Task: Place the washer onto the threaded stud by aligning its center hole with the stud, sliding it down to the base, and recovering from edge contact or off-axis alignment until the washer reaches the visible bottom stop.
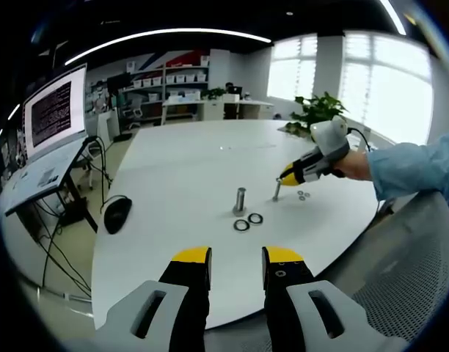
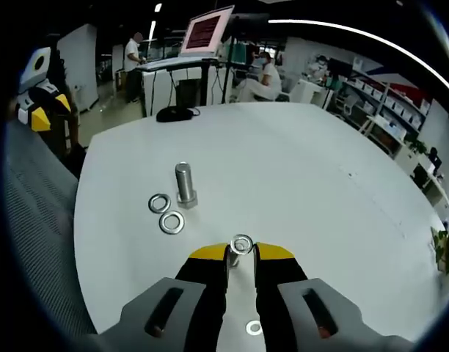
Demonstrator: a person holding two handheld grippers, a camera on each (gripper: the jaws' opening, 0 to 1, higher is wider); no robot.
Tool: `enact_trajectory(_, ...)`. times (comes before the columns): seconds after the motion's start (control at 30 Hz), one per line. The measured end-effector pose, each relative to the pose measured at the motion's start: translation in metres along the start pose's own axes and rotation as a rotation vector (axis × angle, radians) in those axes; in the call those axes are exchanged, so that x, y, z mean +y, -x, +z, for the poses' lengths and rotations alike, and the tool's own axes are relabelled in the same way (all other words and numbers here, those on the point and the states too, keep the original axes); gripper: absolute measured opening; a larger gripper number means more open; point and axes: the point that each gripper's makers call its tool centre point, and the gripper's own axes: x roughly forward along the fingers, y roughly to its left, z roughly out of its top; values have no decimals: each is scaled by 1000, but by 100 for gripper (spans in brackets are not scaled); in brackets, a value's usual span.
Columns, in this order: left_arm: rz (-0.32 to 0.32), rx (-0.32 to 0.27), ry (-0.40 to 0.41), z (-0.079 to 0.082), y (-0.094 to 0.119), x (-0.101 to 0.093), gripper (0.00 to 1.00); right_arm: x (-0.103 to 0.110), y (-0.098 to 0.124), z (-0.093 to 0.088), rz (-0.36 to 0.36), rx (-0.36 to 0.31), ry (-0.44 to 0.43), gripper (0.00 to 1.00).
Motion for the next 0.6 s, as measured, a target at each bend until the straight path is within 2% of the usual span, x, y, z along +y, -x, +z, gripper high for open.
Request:
enact_trajectory(0.27, 1, 4, 0, 0, 0, -1, 25, 2, 0, -13, 20, 42, 1, 17)
enact_trajectory(0.33, 1, 5, -1, -1, 0, 0, 25, 2, 4, -24, 22, 69, 11, 17)
enact_trajectory(0.43, 3, 0, 2, 0, 0, 0, 25, -3, 8, -53, 28, 145, -22, 17)
enact_trajectory(0.47, 3, -1, 3, 1, 0, 0, 25, -8, 11, -65, 16, 182, -28, 17)
enact_trajectory(0.53, 1, -1, 0, 0, 0, -1, 25, -15, 15, -78, -4, 207, -28, 16)
enact_trajectory(0.6, 1, 1, -1, 0, 0, -1, 25, -26, 22, -94, -36, 246, -71, 16)
